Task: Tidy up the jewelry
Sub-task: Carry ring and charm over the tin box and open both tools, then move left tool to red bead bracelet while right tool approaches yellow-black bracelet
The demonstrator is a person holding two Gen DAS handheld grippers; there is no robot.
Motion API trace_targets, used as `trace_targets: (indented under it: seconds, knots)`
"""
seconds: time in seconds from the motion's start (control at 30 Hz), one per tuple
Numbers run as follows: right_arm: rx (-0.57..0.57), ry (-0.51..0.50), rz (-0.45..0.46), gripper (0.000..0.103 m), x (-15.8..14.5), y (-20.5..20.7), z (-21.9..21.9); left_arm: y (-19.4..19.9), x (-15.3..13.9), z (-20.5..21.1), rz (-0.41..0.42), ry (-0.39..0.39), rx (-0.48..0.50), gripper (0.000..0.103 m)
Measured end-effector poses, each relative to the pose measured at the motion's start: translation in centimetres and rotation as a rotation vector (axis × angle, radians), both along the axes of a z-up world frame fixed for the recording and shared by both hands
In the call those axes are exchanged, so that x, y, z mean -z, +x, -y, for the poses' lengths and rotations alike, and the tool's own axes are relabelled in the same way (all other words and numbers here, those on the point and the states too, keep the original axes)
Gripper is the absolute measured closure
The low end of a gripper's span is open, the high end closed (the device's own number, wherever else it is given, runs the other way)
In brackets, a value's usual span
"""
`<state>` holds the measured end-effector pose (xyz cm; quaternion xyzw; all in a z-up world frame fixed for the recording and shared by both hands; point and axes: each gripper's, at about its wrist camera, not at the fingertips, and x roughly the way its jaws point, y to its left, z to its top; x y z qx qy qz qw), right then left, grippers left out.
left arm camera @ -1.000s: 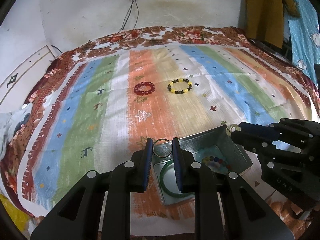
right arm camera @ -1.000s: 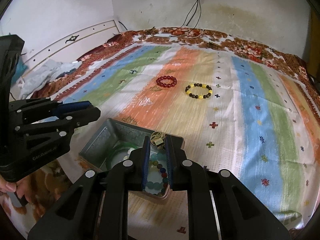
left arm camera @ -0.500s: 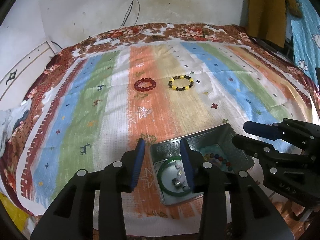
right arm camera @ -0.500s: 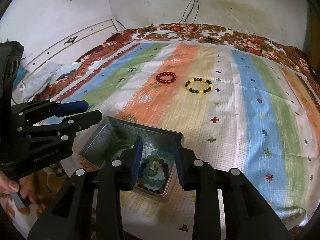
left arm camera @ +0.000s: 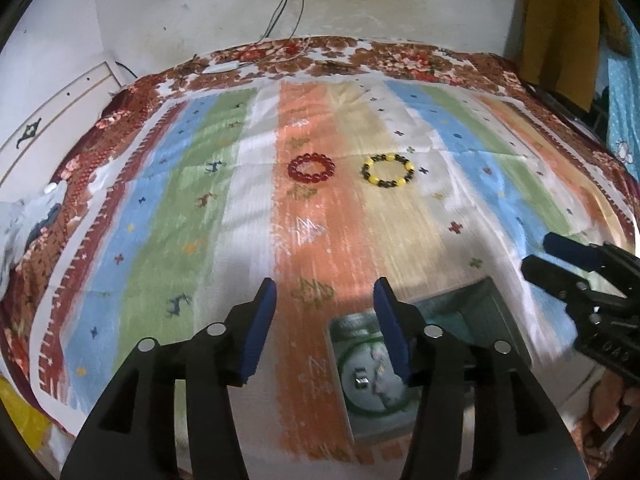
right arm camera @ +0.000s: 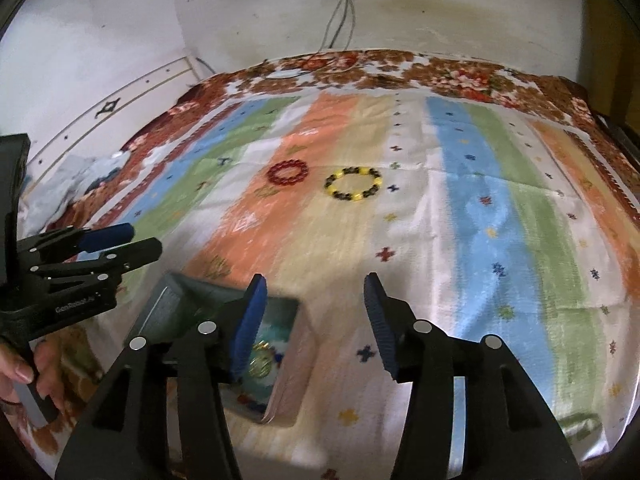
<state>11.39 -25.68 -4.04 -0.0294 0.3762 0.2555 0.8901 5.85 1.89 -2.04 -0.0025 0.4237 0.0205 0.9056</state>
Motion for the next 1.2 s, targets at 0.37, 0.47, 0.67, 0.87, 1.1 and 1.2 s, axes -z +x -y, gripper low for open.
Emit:
trace_targets:
  seconds: [0.37, 0.47, 0.67, 0.87, 1.1, 1.2]
  knots:
    - [0.033, -0.020, -0.006, 0.045, 0.1, 3.7, -0.8, 4.4, -0.3, -1.1, -0.004, 0.012, -0.026, 0.038]
    - [0.035, -0.031, -0.001, 0.045, 0.0, 4.6, -1.1, 5.8, -0.2, -1.7, -0.016, -0.004, -0.041, 0.038]
    - [0.053, -0.039, 0.002, 0.045, 0.0, 6.8, -1.4, 8.3, 0.4, -2.5, -0.035, -0.003, -0.062, 0.037]
    - [0.057, -0.044, -0.015, 0.045, 0.4, 8.5, -1.7, 10.2, 1.0, -3.3, -0.055, -0.021, -0.073, 0.037]
    - [0.056, -0.048, -0.027, 0.045, 0.7, 10.4, -2.4, 12.6, 1.8, -4.1, -0.082, -0.052, -0.087, 0.037]
    - [0.061, -0.054, -0.034, 0.045, 1.0, 11.3, -2.6, 13.4, 2.0, -4.2, -0.088, -0.059, -0.088, 0.037]
